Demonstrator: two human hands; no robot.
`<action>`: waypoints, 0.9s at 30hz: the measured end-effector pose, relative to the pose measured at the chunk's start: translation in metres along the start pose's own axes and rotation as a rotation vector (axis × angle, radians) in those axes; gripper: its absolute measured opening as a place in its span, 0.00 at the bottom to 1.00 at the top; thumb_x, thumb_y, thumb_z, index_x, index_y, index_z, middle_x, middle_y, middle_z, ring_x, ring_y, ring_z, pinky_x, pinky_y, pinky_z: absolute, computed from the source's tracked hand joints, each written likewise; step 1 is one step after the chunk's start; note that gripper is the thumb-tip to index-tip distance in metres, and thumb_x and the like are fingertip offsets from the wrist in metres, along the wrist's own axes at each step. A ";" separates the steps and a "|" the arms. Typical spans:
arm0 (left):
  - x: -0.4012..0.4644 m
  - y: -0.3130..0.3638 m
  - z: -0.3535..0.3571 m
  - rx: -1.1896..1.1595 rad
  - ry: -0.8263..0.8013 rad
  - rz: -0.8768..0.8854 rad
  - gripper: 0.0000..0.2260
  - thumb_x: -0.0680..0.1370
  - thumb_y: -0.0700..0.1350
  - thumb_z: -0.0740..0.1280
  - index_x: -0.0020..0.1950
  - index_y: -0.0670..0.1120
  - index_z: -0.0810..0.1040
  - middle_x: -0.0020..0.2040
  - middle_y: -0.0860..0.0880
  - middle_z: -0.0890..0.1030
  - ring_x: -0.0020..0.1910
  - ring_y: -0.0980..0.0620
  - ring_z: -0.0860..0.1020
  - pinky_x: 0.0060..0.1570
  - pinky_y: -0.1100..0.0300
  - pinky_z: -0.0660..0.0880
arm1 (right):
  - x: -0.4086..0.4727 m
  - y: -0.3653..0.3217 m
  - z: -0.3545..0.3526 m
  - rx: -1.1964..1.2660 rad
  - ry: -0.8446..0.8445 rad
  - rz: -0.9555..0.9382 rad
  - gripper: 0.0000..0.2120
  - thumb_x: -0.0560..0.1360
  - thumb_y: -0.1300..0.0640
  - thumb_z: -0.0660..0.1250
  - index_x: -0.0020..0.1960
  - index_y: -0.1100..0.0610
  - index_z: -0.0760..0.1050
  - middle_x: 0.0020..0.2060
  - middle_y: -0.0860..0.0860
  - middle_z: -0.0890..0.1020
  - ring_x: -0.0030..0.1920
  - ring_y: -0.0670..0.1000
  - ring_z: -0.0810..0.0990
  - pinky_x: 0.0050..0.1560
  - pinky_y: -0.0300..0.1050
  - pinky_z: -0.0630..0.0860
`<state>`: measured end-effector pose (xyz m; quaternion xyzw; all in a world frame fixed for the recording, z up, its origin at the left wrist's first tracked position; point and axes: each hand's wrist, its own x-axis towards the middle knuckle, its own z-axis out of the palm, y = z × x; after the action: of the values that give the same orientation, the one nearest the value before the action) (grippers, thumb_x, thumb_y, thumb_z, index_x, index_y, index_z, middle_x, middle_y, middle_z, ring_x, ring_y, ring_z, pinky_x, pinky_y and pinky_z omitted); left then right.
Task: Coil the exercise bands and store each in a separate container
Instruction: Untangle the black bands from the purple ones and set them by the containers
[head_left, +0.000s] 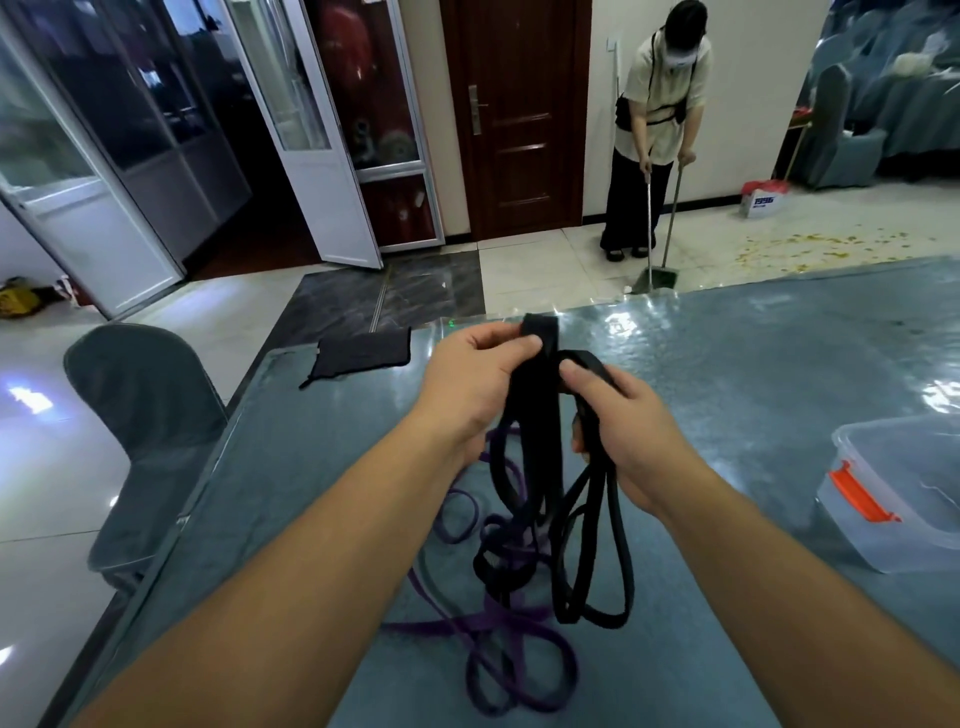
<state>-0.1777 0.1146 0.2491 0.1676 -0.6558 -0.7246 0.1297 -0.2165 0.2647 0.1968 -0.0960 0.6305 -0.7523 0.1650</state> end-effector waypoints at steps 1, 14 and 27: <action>0.002 0.004 0.000 -0.021 0.026 0.006 0.04 0.79 0.38 0.73 0.49 0.47 0.85 0.43 0.47 0.88 0.41 0.51 0.87 0.37 0.62 0.82 | 0.000 -0.001 -0.005 0.019 0.040 0.027 0.11 0.78 0.43 0.71 0.46 0.50 0.84 0.39 0.52 0.87 0.25 0.48 0.76 0.25 0.42 0.71; -0.014 0.068 0.030 0.103 0.049 0.193 0.06 0.84 0.44 0.68 0.58 0.46 0.83 0.52 0.45 0.88 0.54 0.44 0.86 0.54 0.50 0.85 | -0.001 -0.013 -0.071 0.004 0.090 0.267 0.15 0.86 0.49 0.60 0.57 0.61 0.77 0.33 0.58 0.85 0.38 0.63 0.88 0.39 0.54 0.85; -0.028 0.033 0.082 0.103 -0.017 0.025 0.07 0.84 0.44 0.66 0.57 0.43 0.83 0.53 0.40 0.87 0.45 0.46 0.85 0.43 0.53 0.83 | -0.025 -0.029 -0.119 -0.270 0.004 0.301 0.10 0.85 0.56 0.64 0.60 0.62 0.77 0.43 0.61 0.89 0.44 0.60 0.90 0.46 0.54 0.84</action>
<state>-0.1866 0.1966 0.2907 0.1596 -0.6952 -0.6897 0.1245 -0.2391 0.3870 0.2052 -0.0201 0.7333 -0.6279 0.2600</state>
